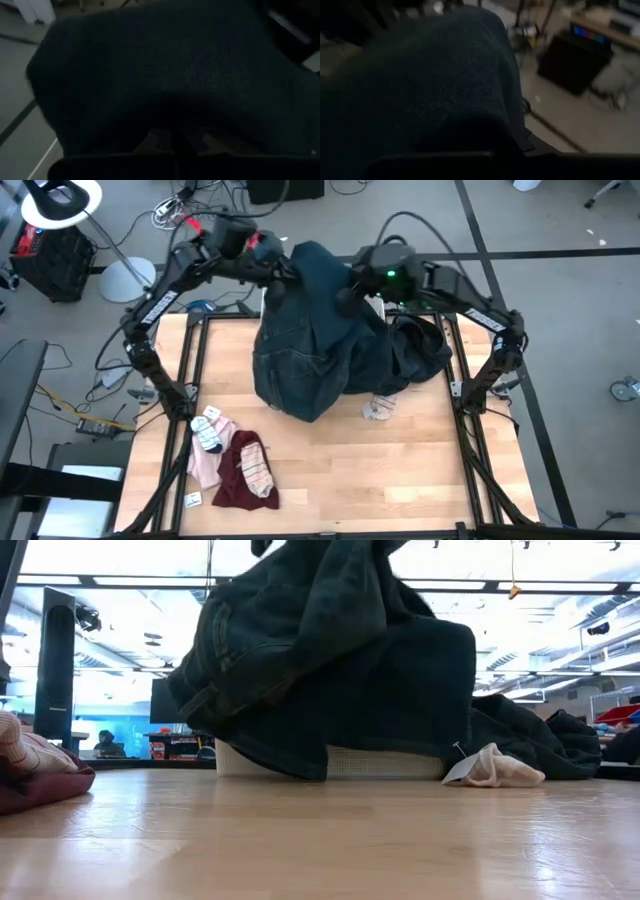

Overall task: Sort clothes
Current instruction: Put the dark blue pants into the white laundry bin

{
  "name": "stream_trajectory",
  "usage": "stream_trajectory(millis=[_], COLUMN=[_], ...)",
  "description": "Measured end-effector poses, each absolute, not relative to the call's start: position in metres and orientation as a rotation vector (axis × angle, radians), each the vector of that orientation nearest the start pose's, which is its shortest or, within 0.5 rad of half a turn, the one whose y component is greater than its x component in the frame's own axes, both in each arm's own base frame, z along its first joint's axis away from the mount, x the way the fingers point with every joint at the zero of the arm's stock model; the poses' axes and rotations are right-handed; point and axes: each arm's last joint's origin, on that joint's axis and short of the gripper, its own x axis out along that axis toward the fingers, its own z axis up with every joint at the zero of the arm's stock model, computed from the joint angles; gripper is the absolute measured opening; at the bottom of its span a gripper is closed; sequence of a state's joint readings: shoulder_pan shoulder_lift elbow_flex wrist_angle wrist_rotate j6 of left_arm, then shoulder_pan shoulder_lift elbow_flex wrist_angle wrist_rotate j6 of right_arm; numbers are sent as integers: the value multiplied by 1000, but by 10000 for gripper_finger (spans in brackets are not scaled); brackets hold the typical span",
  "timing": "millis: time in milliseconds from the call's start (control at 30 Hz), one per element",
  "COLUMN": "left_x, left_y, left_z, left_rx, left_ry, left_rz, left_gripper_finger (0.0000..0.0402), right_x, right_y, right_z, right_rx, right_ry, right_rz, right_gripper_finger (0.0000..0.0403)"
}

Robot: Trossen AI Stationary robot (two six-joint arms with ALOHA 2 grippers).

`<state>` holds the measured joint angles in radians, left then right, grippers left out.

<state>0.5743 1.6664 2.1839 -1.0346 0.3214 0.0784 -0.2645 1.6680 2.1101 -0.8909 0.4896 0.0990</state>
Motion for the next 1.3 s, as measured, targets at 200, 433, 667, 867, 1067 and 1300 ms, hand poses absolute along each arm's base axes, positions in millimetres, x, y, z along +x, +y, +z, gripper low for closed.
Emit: stream_trajectory(millis=[200, 433, 667, 867, 1067, 1300], left_x=[291, 307, 306, 303, 302, 300], left_y=[180, 200, 215, 220, 218, 219], left_z=[453, 394, 348, 319, 309, 310], left_rx=[-206, -277, -389, -456, -482, -499], left_ry=[616, 766, 814, 855, 882, 883], left_rz=[251, 275, 255, 265, 247, 240], left_gripper_finger=[0, 0, 0, 0, 12, 58], right_x=[323, 329, 331, 327, 326, 326], right_y=[-117, -129, -142, -150, -150, -148], right_z=[428, 374, 343, 326, 320, 320], right_rx=[143, 303, 518, 674, 697, 692], right_ry=[576, 682, 685, 700, 713, 744], right_rz=[-810, -797, -702, -687, -676, -620], right_gripper_finger=[3, 3, 3, 3, 13, 60])
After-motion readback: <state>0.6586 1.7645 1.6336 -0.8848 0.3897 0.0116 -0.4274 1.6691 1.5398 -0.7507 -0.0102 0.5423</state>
